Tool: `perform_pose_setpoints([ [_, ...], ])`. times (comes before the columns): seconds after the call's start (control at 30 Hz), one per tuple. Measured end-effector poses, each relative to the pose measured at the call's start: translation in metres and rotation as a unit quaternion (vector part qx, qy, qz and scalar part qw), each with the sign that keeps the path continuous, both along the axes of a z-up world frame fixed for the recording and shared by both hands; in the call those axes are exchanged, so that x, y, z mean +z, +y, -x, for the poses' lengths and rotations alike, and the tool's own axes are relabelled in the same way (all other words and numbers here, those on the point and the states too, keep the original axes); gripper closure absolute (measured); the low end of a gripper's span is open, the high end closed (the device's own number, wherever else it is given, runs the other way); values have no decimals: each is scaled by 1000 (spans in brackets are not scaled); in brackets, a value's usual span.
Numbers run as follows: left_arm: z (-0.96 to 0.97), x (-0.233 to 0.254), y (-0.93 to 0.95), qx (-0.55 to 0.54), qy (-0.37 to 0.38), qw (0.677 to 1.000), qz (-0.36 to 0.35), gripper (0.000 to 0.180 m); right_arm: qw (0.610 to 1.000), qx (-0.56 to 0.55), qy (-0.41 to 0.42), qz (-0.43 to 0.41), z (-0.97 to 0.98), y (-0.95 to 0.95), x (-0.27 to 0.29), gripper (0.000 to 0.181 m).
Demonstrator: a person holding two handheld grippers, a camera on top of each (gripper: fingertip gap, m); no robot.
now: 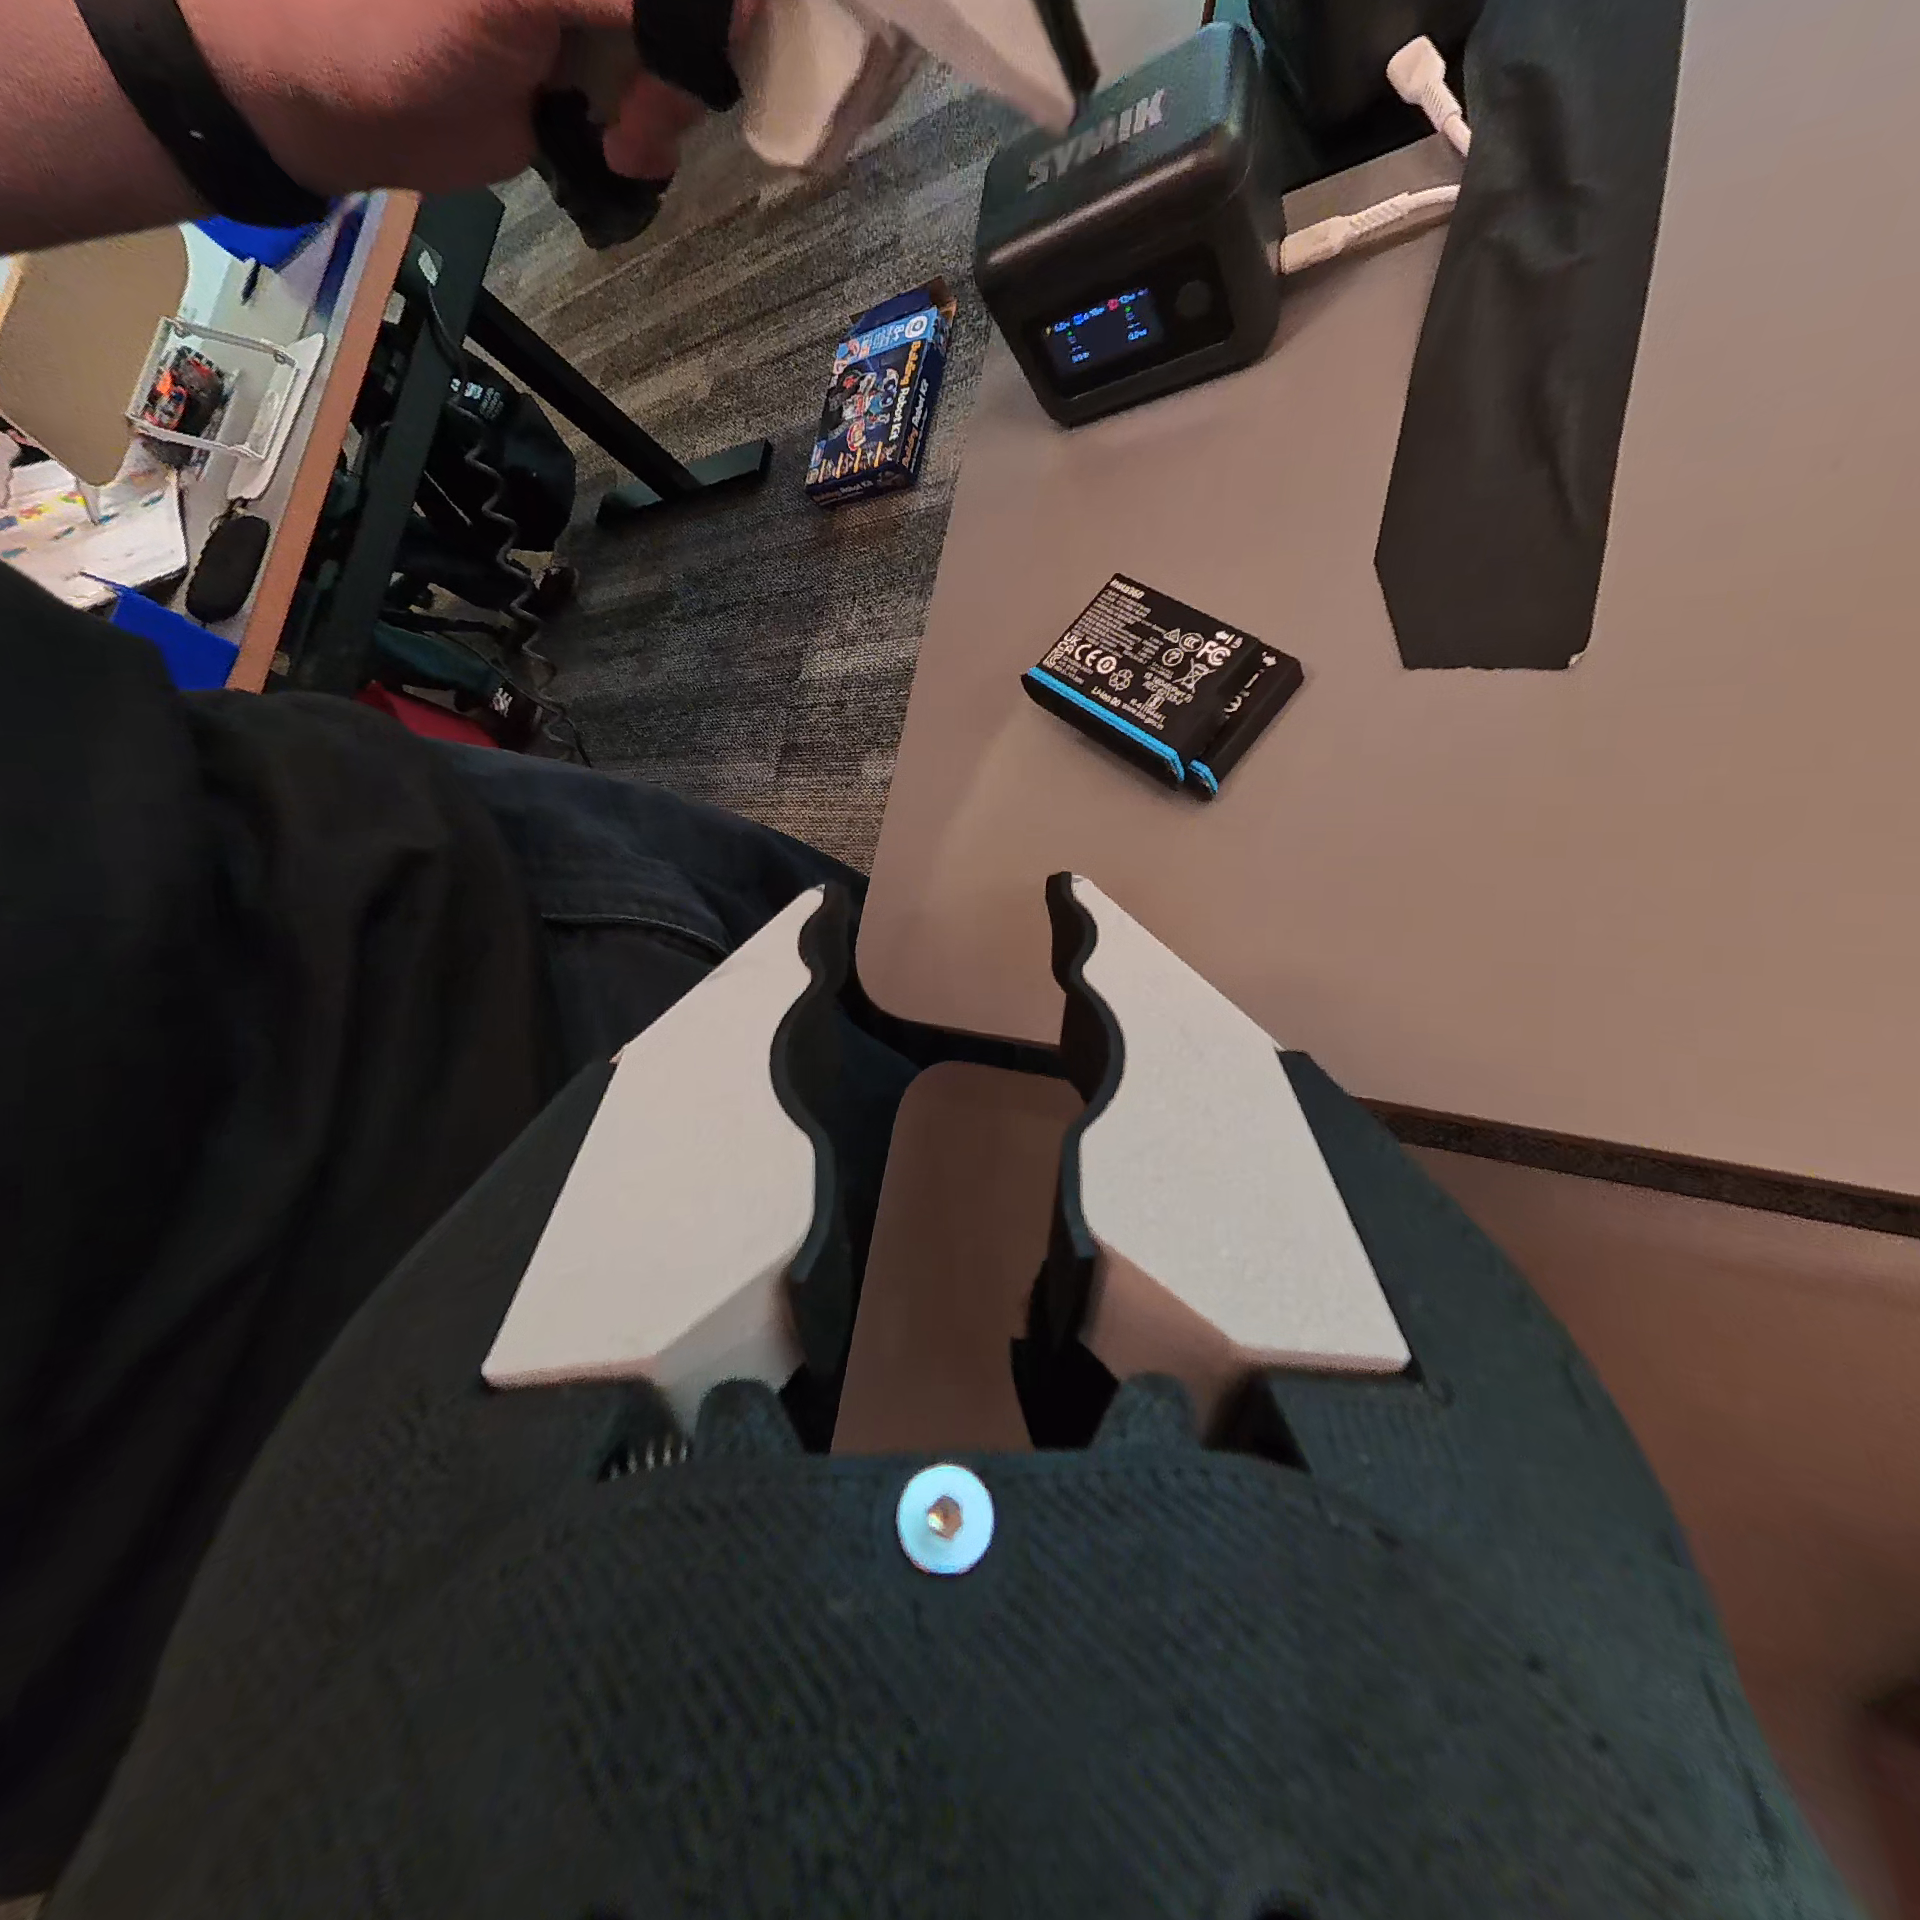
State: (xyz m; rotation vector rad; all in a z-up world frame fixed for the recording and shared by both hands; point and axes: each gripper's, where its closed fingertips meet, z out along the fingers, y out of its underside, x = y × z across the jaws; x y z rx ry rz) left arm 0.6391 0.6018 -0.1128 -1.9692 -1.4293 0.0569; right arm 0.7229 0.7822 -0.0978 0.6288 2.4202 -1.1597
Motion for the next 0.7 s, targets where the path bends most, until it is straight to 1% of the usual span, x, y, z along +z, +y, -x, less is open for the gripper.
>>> perform_pose_setpoints([
  [0.07, 11, 11, -3, 17, 50, 999, 12, 145, 1000, -1, 1, 0, -1, 2, 1, 141],
  [0.1, 13, 9, -4, 14, 53, 998, 29, 142, 1000, -2, 1, 0, -1, 3, 1, 141],
  [0.13, 12, 3, -4, 3, 39, 998, 53, 137, 1000, -3, 0, 1, -3, 4, 1, 141],
  [0.2, 6, -14, -3, -28, 9, 995, 97, 136, 1000, -4, -3, 0, -4, 6, -1, 141],
  [0.23, 5, -18, -1, -37, 4, 994, 107, 134, 1000, -4, -3, -1, -4, 6, -2, 141],
  [0.37, 3, -25, 3, -25, -32, 993, 111, 128, 1000, -1, 1, 3, -7, 7, 0, 141],
  [0.43, 2, -26, 3, -29, -30, 992, 121, 128, 1000, 0, 2, 6, -9, 7, 2, 141],
  [0.5, 3, -24, 3, -18, -30, 994, 108, 128, 1000, 1, 2, 9, -10, 5, 2, 141],
  [0.53, 6, -20, 2, -2, -22, 995, 94, 133, 1000, 0, 1, 11, -11, 5, 1, 141],
  [0.63, 17, 7, 2, 33, 31, 998, 44, 132, 1000, 3, -2, 12, -13, 5, 3, 141],
  [0.7, 14, 23, 4, 19, 68, 997, 40, 133, 1000, 8, 0, 8, -16, 7, 2, 141],
])
